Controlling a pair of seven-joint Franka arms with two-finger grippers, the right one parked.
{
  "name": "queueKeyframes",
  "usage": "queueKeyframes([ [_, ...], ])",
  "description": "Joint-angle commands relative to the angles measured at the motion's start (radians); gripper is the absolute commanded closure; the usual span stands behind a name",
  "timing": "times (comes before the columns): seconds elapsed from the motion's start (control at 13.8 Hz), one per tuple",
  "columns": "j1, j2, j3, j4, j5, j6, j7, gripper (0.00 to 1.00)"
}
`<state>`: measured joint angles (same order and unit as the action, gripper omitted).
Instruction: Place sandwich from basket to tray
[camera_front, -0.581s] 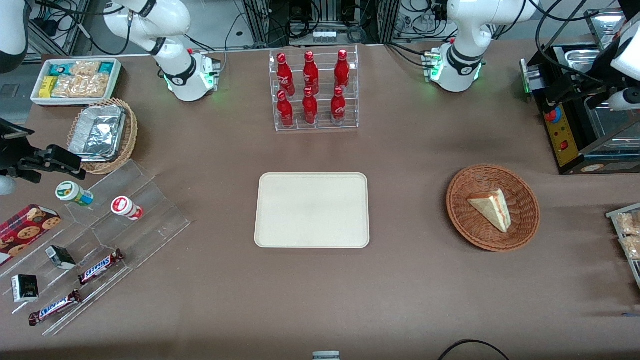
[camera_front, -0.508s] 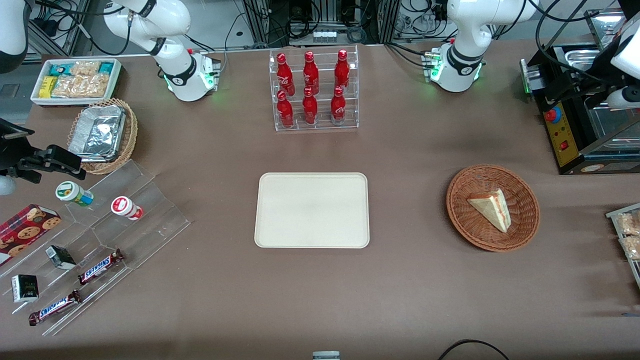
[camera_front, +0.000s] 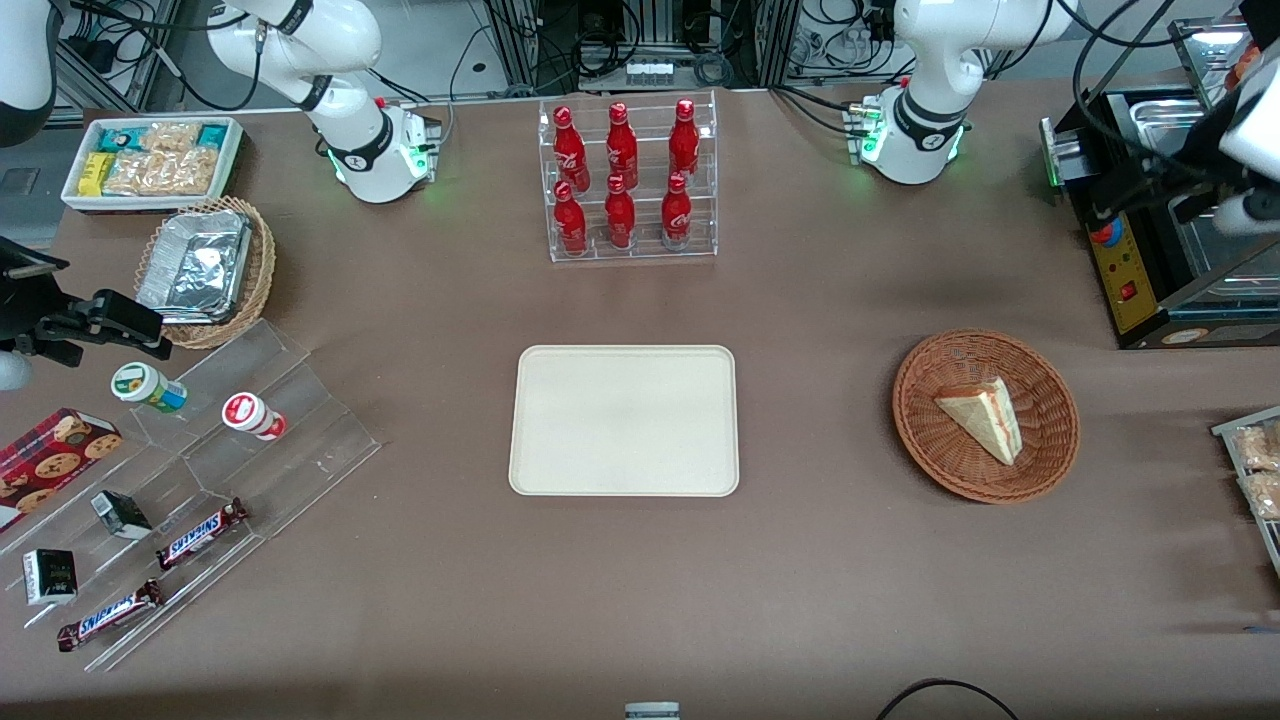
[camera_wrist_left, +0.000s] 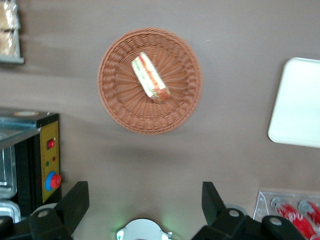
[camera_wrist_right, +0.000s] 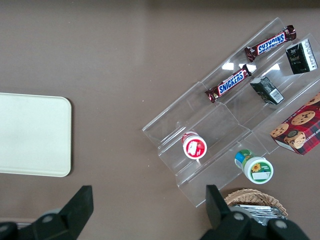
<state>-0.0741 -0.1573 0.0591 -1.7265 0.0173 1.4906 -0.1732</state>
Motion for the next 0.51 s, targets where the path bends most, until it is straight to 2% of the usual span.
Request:
queueKeyframes([
  [0.0, -0.004, 0.087, 0.001, 0.028, 0.027, 0.043, -0.138, 0.0],
  [0.22, 0.005, 0.162, 0.004, 0.021, 0.016, 0.092, -0.302, 0.0],
  [0.44, 0.002, 0.203, 0.002, -0.068, 0.021, 0.242, -0.481, 0.0],
])
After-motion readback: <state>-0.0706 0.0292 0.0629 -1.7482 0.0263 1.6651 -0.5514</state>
